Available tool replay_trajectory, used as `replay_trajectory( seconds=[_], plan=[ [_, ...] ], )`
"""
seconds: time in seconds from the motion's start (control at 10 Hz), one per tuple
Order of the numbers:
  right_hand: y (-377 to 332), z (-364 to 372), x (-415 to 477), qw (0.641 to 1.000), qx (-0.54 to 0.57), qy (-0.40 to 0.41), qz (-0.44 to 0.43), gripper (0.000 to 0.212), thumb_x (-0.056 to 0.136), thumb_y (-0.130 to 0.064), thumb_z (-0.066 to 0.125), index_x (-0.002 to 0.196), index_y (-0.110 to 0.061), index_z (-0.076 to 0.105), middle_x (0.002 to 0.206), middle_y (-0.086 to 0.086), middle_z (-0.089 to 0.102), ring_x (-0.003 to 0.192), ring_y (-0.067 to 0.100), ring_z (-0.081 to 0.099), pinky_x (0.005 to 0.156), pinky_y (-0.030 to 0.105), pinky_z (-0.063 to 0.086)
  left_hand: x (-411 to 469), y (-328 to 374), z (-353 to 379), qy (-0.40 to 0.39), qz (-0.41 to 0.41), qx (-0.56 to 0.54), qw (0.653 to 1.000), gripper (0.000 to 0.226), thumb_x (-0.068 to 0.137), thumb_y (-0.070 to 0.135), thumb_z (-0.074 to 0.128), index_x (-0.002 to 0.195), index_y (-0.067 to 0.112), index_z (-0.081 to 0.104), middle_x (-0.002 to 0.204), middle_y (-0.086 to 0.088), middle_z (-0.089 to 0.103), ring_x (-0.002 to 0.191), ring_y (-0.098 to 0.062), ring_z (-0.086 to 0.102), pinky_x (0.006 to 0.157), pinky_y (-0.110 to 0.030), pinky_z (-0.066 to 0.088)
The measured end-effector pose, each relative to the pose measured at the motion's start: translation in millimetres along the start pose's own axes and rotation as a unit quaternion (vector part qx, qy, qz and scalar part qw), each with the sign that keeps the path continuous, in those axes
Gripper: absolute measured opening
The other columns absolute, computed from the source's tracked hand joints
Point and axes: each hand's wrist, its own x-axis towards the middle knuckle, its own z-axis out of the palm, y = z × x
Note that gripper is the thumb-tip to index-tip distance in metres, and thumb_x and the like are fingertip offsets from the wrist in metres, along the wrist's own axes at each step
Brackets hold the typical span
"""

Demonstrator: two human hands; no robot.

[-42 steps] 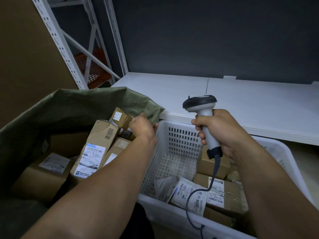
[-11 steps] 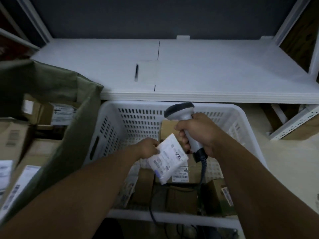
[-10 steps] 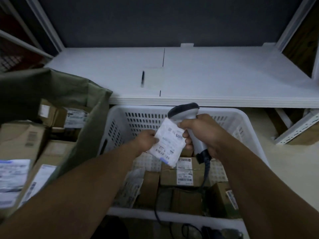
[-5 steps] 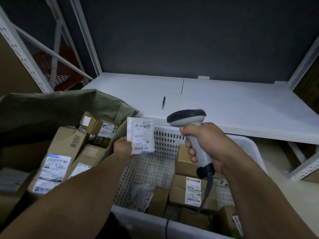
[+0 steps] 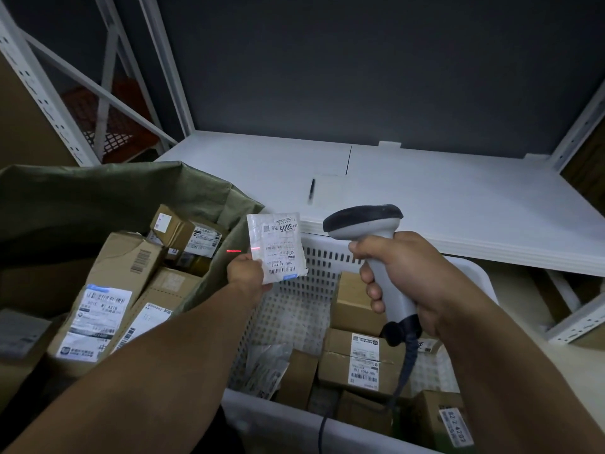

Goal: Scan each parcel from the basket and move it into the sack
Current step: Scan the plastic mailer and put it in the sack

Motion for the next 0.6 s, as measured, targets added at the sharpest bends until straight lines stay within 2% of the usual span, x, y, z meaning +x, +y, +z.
replay_trajectory(
  seconds=[0.1,0.2,0.3,0.4,0.5,0.6],
  plan=[
    [0.2,-0.5,0.2,1.0,-0.001,0.002,0.0,0.016,0.094,-0.017,0.066,0.084,-0.007,0.06,0.059,0.007,0.055,0.042,0.017,0.047,0.043,0.025,0.042,-0.4,0.6,1.1,0.013,0.001,0.0,1.0,0.023,0.105,0.002,0.048,0.125,0.004,0.061,0.116,-0.015,0.065,0.096,-0.033,0.064,0.061,-0.041,0.054],
    [0.6,-0.1,0.1,1.0,-0.006,0.001,0.001,0.015,0.094,-0.017,0.066,0.085,-0.007,0.06,0.06,0.007,0.055,0.043,0.017,0.047,0.044,0.026,0.042,1.0,0.1,2.7,0.017,0.01,0.007,1.0,0.027,0.105,0.003,0.049,0.129,0.003,0.059,0.121,-0.016,0.065,0.101,-0.035,0.065,0.075,-0.045,0.057],
    [0.4,0.3,-0.1,1.0,-0.007,-0.001,-0.002,0.015,0.094,-0.018,0.066,0.085,-0.008,0.06,0.06,0.007,0.055,0.043,0.017,0.048,0.044,0.027,0.043,1.5,-3.4,7.0,0.03,0.01,-0.01,0.999,0.022,0.103,0.003,0.054,0.124,0.004,0.061,0.125,-0.019,0.067,0.102,-0.036,0.067,0.088,-0.051,0.059],
    [0.2,0.4,-0.1,1.0,-0.007,0.0,-0.003,0.015,0.094,-0.018,0.066,0.085,-0.008,0.06,0.06,0.007,0.055,0.043,0.017,0.048,0.044,0.027,0.043,-0.2,-4.2,10.5,0.033,0.012,-0.026,0.999,0.016,0.103,0.004,0.055,0.117,0.006,0.061,0.123,-0.019,0.067,0.1,-0.035,0.067,0.09,-0.053,0.058],
    [0.3,-0.1,0.0,1.0,-0.008,0.001,-0.002,0.015,0.095,-0.018,0.066,0.085,-0.008,0.06,0.06,0.007,0.055,0.043,0.017,0.048,0.044,0.026,0.043,-2.2,-4.3,13.9,0.023,0.006,-0.049,0.999,0.019,0.103,0.002,0.055,0.122,0.004,0.059,0.117,-0.017,0.065,0.097,-0.032,0.063,0.093,-0.053,0.057],
    [1.3,-0.7,1.0,1.0,-0.009,0.001,0.001,0.015,0.095,-0.018,0.066,0.086,-0.007,0.06,0.06,0.007,0.055,0.043,0.017,0.048,0.044,0.026,0.043,-4.7,-3.2,15.6,0.016,0.005,-0.066,0.998,0.013,0.103,0.002,0.055,0.116,0.004,0.058,0.111,-0.014,0.063,0.095,-0.031,0.063,0.091,-0.052,0.058]
  ],
)
